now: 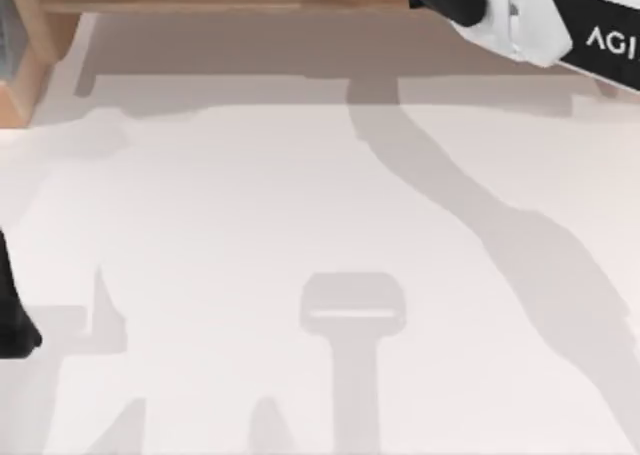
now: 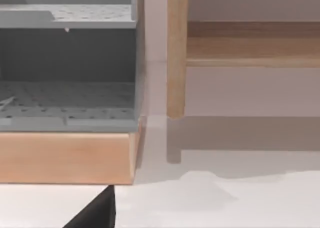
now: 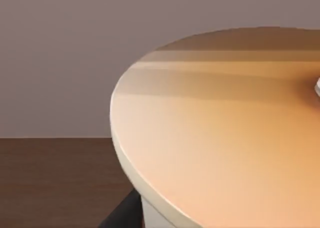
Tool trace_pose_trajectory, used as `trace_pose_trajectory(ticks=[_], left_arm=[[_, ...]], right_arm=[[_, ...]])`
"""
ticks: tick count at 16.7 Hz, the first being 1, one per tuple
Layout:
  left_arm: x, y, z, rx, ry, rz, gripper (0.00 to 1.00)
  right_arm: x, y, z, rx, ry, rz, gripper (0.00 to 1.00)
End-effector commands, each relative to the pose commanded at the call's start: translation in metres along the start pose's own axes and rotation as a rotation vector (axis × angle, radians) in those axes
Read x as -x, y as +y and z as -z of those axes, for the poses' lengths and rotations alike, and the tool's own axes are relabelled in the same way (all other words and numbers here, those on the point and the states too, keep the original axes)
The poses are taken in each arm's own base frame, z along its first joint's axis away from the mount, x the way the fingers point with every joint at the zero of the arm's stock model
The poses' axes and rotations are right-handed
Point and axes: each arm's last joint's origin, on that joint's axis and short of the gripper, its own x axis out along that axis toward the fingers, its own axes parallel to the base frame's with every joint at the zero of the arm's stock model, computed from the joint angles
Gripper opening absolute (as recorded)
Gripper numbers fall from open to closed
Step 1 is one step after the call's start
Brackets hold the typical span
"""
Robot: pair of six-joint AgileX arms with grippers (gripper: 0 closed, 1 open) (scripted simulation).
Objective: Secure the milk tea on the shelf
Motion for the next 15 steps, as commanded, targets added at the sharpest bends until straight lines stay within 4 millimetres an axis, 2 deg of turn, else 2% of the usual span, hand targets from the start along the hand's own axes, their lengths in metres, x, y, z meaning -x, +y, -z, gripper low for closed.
trace_pose_trajectory(ticks=[3,10,14,15], left_arm=[[0.000,0.000,0.000,0.000,0.000,0.000,1.00],[0.000,0.000,0.000,0.000,0.000,0.000,1.00],[0.000,0.000,0.000,0.000,0.000,0.000,1.00],[0.000,0.000,0.000,0.000,0.000,0.000,1.00]], right_arm=[[-0.008,-0.002,0.011,-0.026,0.010,-0.004,0.00],[-0.043,-0.002,0.021,0.025,-0.039,0.026,0.00],[-0.044,-0.002,0.022,0.029,-0.038,0.028,0.00],[-0.044,-0.002,0.022,0.029,-0.038,0.028,0.08]])
